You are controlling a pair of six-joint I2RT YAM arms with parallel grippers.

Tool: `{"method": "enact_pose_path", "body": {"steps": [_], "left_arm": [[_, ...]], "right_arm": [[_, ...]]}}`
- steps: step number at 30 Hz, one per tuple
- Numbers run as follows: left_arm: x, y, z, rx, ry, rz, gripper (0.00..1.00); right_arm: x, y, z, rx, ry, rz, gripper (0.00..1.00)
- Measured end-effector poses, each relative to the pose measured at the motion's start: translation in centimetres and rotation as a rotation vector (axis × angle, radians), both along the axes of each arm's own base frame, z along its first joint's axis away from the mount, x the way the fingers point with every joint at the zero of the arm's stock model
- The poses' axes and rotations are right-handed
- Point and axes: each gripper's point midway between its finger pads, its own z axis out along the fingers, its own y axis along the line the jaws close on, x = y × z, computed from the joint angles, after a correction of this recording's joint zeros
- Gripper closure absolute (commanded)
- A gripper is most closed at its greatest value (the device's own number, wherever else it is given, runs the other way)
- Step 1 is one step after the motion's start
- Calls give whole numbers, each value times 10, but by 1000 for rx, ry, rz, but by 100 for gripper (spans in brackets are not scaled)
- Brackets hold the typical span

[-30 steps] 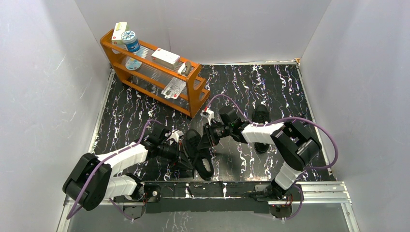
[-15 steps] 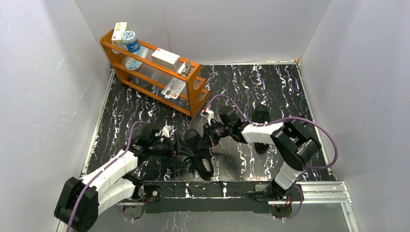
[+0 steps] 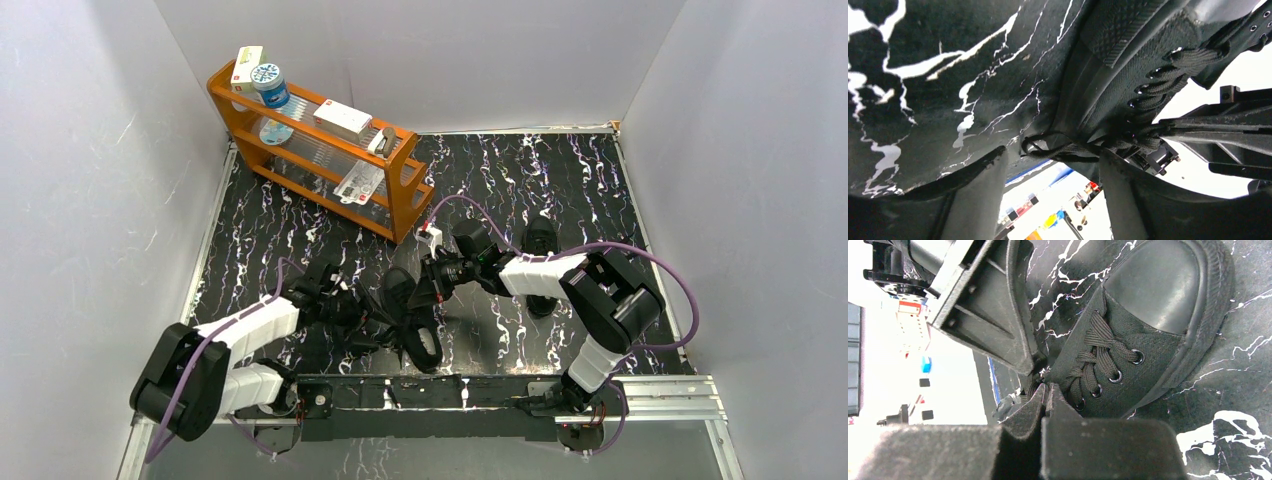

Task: Tie the shoes
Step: Tie the shoelace on the shoe.

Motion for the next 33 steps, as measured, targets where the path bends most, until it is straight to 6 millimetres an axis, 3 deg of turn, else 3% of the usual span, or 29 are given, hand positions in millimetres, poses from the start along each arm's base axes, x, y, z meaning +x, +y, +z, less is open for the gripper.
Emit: {"method": "enact_pose_path", "body": {"steps": [7,8,9,12,13,21,27,33], "left_arm": [[6,-4,-6,-28,-34,6,77],[6,-4,-7,-32,-39,7,78],[5,-4,-8,-33,-40,7,73],[3,-2,-10,-37,-47,9,41],[3,-2,-9,-36,-46,12,37],[5,4,2,17,-106,-13,41],[18,-16,35,17,-354,-234,47],[11,-22,17,-5,-391,-390,40]], "right_arm": [[0,0,0,0,0,-1,100],[0,0,-1,0,0,-1,100],[0,-1,-1,-1,0,-2,100],[0,-1,0,0,-1,-6,100],[0,-1,0,1,-2,-6,100],[1,0,1,3,-5,-8,100],[1,0,1,3,-5,-8,100],[1,0,2,5,-8,-7,100]]}}
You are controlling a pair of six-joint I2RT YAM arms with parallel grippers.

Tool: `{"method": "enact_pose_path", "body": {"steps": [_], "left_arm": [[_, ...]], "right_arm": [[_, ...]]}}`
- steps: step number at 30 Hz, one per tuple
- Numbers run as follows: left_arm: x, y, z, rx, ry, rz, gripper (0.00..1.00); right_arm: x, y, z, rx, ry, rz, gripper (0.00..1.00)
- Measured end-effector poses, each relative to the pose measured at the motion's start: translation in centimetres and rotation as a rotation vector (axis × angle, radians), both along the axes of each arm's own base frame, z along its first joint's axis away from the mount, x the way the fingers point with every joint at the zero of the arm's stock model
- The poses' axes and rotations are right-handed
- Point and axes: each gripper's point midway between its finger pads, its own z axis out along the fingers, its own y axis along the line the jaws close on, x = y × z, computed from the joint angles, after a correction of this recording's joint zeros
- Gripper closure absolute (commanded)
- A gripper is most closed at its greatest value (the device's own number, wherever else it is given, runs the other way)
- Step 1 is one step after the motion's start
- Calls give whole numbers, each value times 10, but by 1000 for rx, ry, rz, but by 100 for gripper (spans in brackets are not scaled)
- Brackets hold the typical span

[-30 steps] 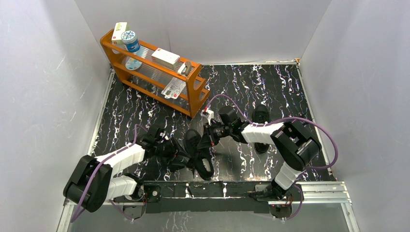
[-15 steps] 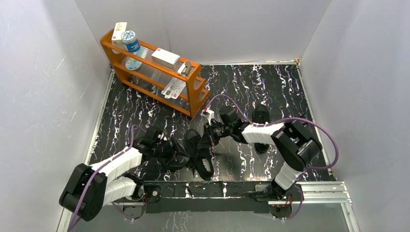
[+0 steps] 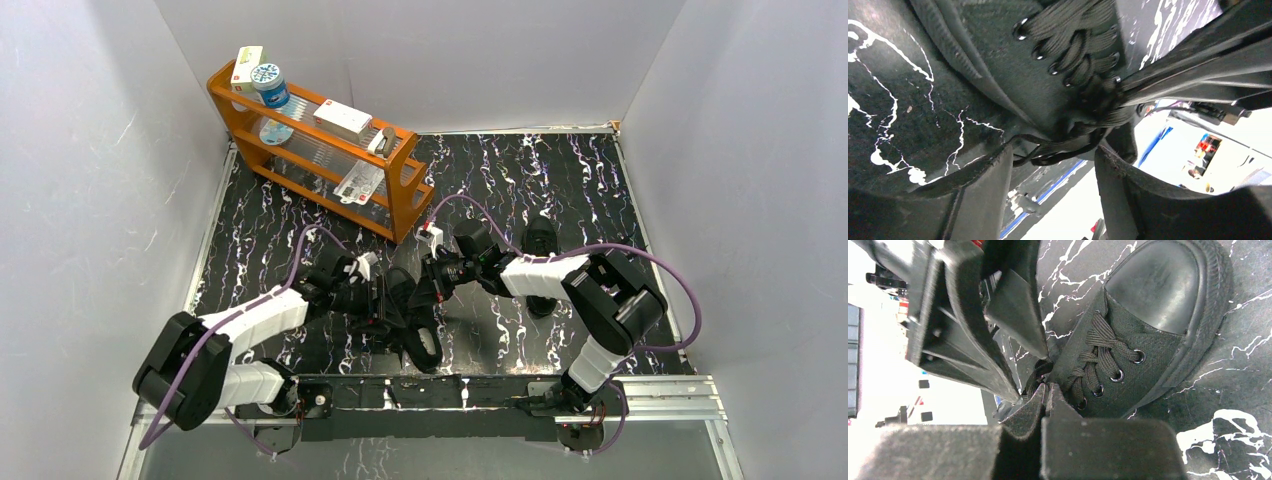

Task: Tie the shoes
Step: Tie the shoelace on the shoe.

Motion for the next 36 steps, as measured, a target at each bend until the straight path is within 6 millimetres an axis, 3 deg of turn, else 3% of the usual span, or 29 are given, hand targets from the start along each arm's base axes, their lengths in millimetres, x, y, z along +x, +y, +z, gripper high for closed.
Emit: {"method": "enact_pose_path", "body": {"steps": [3,11,21,28,36], "left_arm": [[-9,1,-11,-6,13,-36,43],[-24,3,-26,-24,12,-69,62],[-21,14,-18,28,-43,7,62],[-3,20,-9,116,-86,44,58],[-16,16,-35,195,-42,-108,58]], "right_arm": [[0,0,1,3,-3,0,100],[0,0,3,6,-6,0,100],[0,0,5,11,-11,0,100],[0,0,5,12,-12,0,100],[-2,-2,2,9,-8,1,100]]}}
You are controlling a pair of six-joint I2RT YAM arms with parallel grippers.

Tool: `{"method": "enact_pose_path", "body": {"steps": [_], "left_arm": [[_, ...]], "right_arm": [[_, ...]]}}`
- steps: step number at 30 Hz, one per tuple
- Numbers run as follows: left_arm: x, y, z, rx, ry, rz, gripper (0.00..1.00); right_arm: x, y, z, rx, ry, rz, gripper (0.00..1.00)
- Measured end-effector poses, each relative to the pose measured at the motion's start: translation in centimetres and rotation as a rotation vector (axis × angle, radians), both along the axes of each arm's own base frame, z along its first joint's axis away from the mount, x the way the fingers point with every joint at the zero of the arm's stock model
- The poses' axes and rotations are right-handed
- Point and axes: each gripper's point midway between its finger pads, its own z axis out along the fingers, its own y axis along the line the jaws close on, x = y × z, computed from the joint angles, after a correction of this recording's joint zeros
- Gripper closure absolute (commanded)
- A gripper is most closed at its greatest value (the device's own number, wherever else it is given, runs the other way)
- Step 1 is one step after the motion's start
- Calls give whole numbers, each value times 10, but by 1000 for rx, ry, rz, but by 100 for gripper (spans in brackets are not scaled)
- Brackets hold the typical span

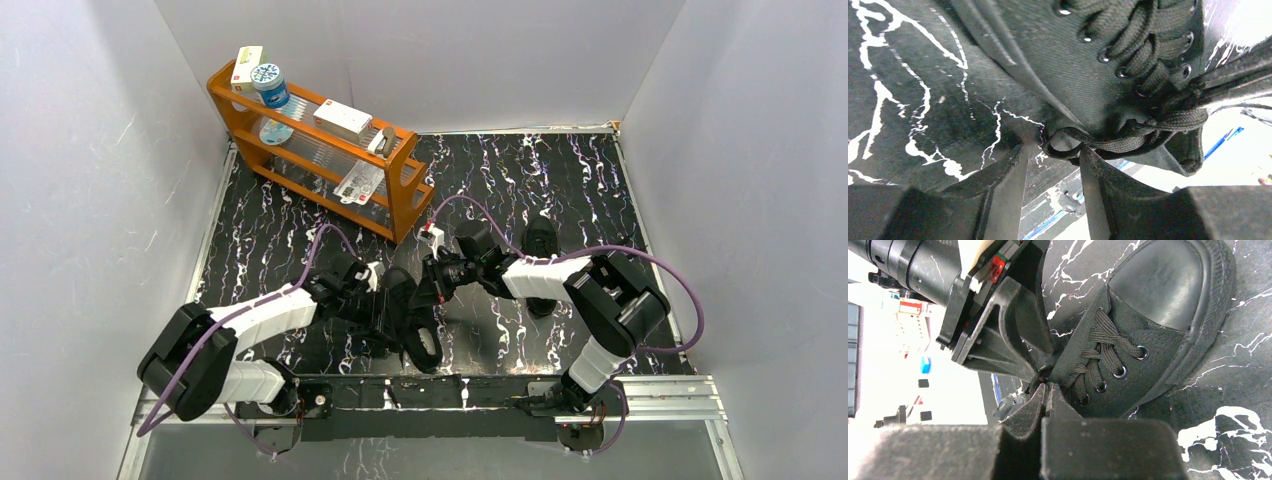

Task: Tie the shoes
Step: Tie the shoelace on the shoe.

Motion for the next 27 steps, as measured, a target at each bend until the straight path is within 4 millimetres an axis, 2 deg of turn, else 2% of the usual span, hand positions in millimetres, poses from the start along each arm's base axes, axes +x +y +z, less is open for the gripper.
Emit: {"method": "enact_pose_path", "body": {"steps": [5,11,13,16,21,27], "left_arm": [[-6,-8,1,-13,-16,-64,52],[-8,-20,1,-18,-20,-114,52],[-8,-22,1,-17,-17,-121,59],[-9,-25,-2,-16,-2,-124,76],[-9,-33,5,-48,13,-118,96],[-9,-24,5,-5,-2,-65,100]], "right_arm": [[0,0,0,1,0,2,100],[0,0,0,1,1,2,100],[0,0,0,1,1,2,100],[0,0,0,1,1,2,100],[0,0,0,0,1,1,100],[4,-2,3,-8,-12,-40,100]]}}
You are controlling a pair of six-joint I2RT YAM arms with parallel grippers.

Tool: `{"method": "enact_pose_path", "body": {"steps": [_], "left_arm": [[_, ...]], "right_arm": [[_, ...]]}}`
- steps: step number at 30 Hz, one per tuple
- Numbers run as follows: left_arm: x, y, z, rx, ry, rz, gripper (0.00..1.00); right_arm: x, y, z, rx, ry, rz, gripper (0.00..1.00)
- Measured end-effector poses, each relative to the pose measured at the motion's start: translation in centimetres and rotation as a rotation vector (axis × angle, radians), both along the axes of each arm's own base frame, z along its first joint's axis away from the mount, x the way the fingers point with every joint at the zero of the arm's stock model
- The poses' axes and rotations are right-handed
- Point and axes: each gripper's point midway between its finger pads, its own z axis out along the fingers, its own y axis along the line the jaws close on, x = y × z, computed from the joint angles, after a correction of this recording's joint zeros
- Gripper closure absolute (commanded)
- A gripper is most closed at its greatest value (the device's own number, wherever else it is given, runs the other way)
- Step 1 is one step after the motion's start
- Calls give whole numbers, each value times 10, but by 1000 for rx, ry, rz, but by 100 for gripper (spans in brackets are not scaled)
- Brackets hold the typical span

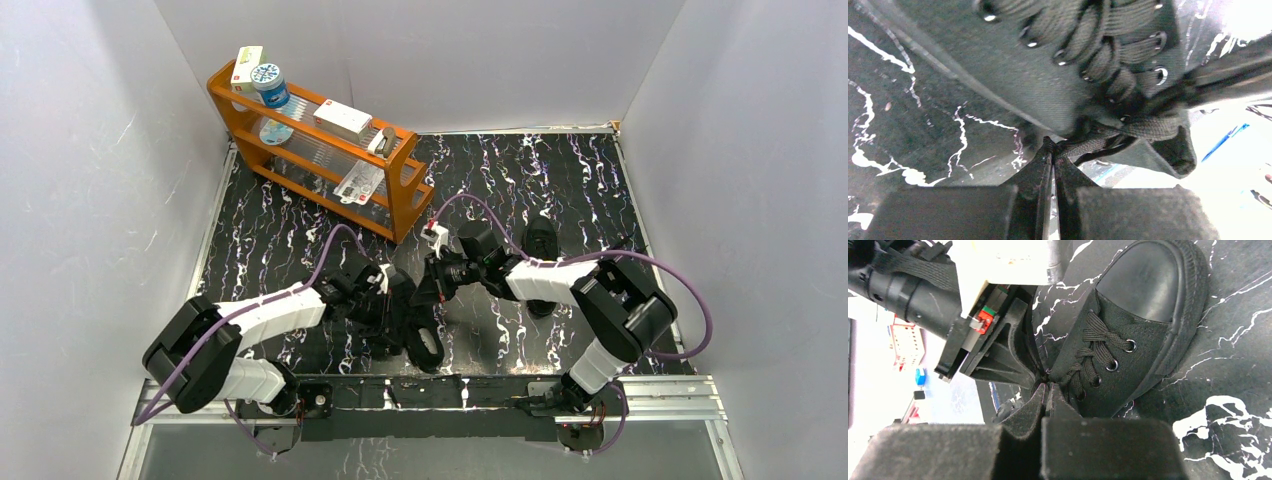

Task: Tie the shoes
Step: Tie the shoelace on the shoe.

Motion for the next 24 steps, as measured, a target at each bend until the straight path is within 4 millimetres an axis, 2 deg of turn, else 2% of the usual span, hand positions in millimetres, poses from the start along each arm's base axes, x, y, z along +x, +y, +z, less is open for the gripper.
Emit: {"method": "enact_pose_path", "body": {"steps": [4,9,13,20,24], "left_arm": [[-5,8,-6,40,40,41,100],[-7,9,-1,34,55,82,100],[-9,11,1,31,58,104,100],[-26,27,-14,96,129,133,100],[-27,29,-15,103,139,139,100]], "right_arm": [[7,-2,6,-4,-27,-53,100],[11,-5,11,-4,-55,-86,100],[13,-10,6,-22,-54,-107,100],[22,-24,-4,-63,-44,-165,100],[23,-29,-5,-69,-38,-173,100]]}}
